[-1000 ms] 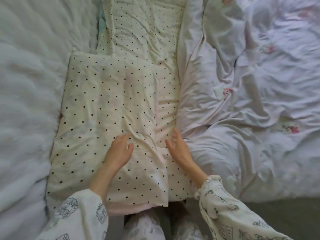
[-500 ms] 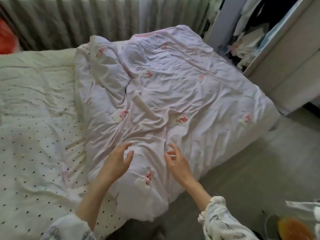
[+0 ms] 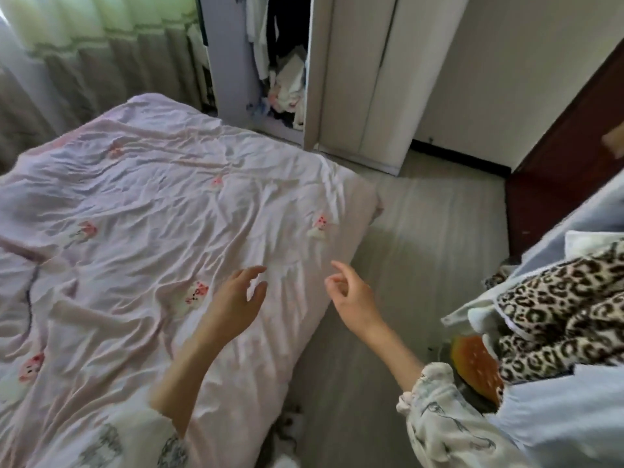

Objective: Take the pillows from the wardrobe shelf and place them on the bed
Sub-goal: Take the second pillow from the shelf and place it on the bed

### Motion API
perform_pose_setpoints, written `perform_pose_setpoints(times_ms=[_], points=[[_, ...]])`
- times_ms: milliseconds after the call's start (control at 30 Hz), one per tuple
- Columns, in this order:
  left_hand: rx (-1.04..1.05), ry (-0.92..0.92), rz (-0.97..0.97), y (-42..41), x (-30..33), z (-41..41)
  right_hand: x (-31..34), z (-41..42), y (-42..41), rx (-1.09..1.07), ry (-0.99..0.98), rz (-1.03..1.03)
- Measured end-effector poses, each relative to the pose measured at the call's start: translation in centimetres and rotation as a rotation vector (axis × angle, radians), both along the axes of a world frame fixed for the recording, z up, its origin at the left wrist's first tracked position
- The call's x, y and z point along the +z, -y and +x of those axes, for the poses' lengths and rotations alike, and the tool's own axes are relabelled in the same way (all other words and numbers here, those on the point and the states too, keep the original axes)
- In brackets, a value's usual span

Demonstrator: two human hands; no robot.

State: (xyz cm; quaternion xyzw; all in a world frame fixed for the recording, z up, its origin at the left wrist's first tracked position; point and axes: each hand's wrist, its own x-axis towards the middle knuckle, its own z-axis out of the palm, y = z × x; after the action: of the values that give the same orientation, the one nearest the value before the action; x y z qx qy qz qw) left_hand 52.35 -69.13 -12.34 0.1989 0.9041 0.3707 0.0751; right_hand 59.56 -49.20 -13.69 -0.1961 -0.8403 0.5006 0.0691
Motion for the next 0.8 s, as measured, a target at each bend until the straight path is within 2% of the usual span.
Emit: perform_pose_setpoints(times_ms=[167,400,567,800], points=[[-0.046,-0.010,0.047,-10.5,-0.6,-6.2,0.2,-3.9,-9.4,-0.136,-0.058,-0.040],[-0.108,0.010,0.154,-25.2,0.5,-18.2,3.7,-13.8,-23.1,-0.276,-0.115,0.054],[-0.161,0.001,0.176,-33.9,2.3,-26.3,5.9,-20.0,-31.7,-0.309,-0.171,0.090],[-0.201,-0.010,0.155,-46.3,2.7,-35.8,5.3,-28.9,-44.5,-0.326,-0.200,0.063]])
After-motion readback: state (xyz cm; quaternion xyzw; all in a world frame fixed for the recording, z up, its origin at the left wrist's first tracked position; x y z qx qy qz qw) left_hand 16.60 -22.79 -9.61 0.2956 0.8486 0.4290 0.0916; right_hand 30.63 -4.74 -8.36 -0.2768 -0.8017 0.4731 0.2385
